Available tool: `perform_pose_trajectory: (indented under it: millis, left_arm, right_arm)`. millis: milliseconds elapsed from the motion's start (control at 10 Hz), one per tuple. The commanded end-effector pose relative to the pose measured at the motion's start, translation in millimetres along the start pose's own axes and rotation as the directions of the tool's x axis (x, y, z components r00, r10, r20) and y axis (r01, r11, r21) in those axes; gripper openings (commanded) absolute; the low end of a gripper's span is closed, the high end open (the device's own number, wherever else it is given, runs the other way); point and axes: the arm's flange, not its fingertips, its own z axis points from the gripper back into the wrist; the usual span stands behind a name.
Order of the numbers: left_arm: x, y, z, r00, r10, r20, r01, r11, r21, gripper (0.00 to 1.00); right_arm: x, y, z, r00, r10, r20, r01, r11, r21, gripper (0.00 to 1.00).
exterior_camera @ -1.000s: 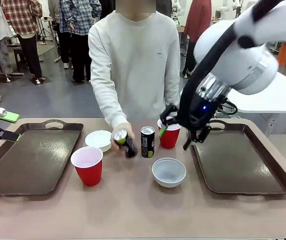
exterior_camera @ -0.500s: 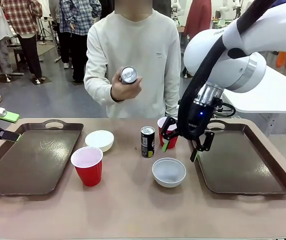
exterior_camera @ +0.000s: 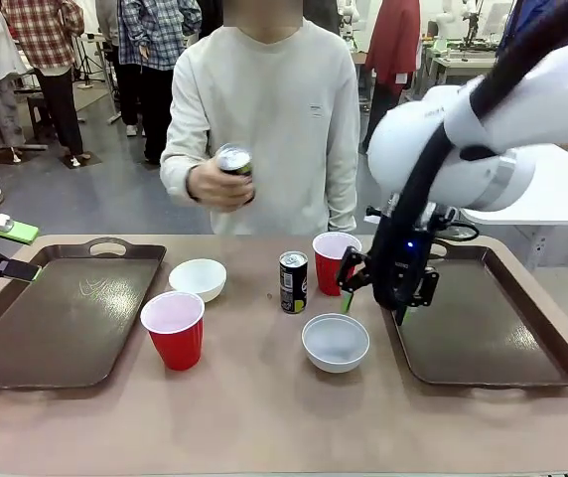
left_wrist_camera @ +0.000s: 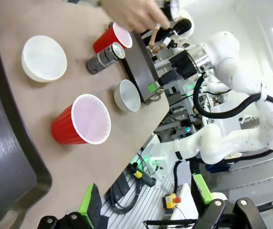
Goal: Prepare tableware on both trays.
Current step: Pick up a Picnic Bowl from the table and place it on a Handle tray.
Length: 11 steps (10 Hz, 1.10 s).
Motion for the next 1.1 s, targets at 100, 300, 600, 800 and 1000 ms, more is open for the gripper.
perform_pose_trajectory:
  millis: [100,300,600,800,1000]
  left_arm:
    - [0.5,-0.2,-0.4,1.0,-0.009,0.003,0.009,1.0,-0.008,1.0]
    - [0.5,-0.2,-0.4,1.0,-0.009,0.003,0.009,1.0,-0.008,1.0]
    - [0.5,-0.2,-0.4,1.0,-0.009,0.003,0.009,1.0,-0.008,1.0]
    - [0.5,-0.2,-0.4,1.0,-0.009,0.003,0.009,1.0,-0.008,1.0]
    - [0.5,-0.2,-0.4,1.0,-0.009,0.003,0.009,1.0,-0.008,1.0]
  right_arm:
    - [-28.7,-26.5,-0.4,0.995,0.019,0.1,-0.016,0.999,-0.03,1.0]
    - [-19.5,-28.7,-18.1,0.986,0.106,0.127,-0.097,0.993,-0.071,1.0]
    - [-1.0,-20.7,-34.8,0.985,0.135,0.103,-0.127,0.988,-0.089,1.0]
    - [13.1,-4.4,-37.4,0.984,0.148,0.101,-0.136,0.984,-0.112,1.0]
    - [28.8,16.8,-51.8,0.983,0.16,0.094,-0.148,0.981,-0.124,1.0]
